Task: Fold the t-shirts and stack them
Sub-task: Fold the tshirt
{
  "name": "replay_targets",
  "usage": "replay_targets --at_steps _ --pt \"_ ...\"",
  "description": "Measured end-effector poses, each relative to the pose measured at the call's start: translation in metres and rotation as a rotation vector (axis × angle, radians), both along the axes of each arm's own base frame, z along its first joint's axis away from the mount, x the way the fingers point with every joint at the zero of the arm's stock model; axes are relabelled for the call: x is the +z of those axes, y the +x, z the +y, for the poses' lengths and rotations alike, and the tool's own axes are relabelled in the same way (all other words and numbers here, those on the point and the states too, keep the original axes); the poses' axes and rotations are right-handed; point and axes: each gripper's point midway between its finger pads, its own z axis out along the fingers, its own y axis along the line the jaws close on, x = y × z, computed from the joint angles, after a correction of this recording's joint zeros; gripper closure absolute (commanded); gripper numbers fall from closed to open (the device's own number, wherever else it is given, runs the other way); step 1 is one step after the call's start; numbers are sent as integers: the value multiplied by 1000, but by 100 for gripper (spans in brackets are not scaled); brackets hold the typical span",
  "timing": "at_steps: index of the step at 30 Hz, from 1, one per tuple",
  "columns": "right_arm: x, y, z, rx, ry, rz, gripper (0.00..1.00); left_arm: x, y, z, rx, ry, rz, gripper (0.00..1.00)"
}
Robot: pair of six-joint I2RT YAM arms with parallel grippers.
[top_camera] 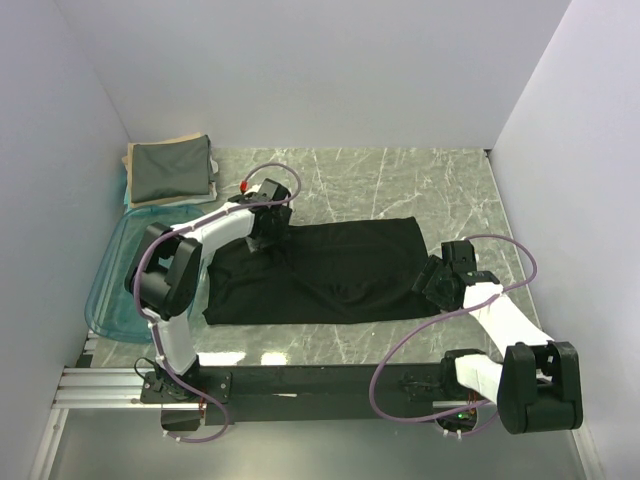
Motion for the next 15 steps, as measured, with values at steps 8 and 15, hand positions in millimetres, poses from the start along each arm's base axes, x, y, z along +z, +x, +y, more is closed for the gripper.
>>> replay_targets --at_steps 8,15 --pt "12 7 2 15 5 -44 23 5 -7 8 15 33 8 1" --pt "46 32 12 59 47 -174 25 53 -22 19 36 -12 -109 1"
